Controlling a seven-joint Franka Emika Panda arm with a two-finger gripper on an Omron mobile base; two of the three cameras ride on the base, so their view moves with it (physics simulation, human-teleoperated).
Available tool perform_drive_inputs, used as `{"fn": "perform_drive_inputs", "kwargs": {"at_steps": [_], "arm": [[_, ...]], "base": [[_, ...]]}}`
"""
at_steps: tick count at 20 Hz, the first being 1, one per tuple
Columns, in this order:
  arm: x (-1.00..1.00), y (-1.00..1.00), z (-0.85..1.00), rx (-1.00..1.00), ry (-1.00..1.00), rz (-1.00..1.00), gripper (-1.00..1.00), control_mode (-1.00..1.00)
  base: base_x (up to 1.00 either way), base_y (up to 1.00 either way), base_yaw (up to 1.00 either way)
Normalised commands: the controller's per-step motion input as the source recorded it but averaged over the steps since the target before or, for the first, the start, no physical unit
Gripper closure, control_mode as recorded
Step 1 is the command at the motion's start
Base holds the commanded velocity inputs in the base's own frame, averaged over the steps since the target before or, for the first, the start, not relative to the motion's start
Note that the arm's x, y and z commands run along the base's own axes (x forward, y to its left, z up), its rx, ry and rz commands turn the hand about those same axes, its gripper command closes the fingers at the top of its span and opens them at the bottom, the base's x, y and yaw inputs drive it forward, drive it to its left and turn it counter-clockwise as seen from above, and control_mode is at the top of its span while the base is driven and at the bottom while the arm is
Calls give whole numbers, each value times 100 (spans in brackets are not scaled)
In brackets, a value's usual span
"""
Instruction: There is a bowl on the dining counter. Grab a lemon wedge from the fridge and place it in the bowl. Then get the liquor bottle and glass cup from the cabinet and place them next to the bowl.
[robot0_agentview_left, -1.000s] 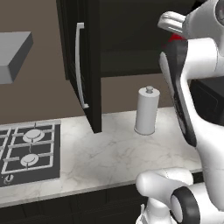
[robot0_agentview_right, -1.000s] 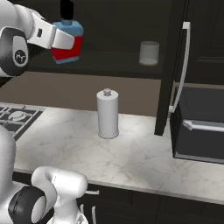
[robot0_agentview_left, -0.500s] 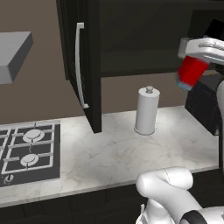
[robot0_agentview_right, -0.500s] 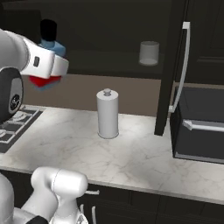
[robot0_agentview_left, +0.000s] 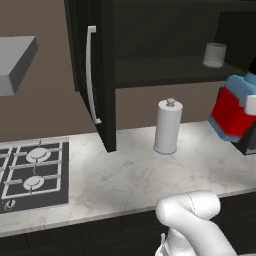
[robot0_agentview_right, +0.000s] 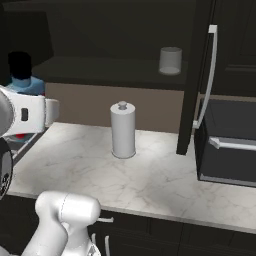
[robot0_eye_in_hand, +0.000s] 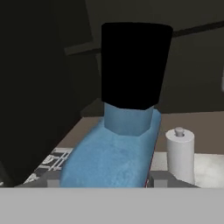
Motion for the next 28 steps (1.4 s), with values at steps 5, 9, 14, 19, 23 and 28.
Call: {"fn": "perform_drive_inputs", "kwargs": {"at_steps": [5, 9, 14, 19, 23, 28], "arm": [[-40, 46, 0, -13, 10, 9, 100, -100], [-23, 17, 0, -7, 4, 0, 100, -100], [-10, 0, 0, -1, 0, 0, 100, 100], [0, 0, 0, 0, 0, 0, 100, 100], [0, 0, 0, 0, 0, 0, 100, 100], [0, 0, 0, 0, 0, 0, 100, 100]], "base": [[0, 0, 0], [0, 0, 0], [-73, 0, 0], [-100, -11, -5], [-100, -42, -24], [-13, -45, -83]]}}
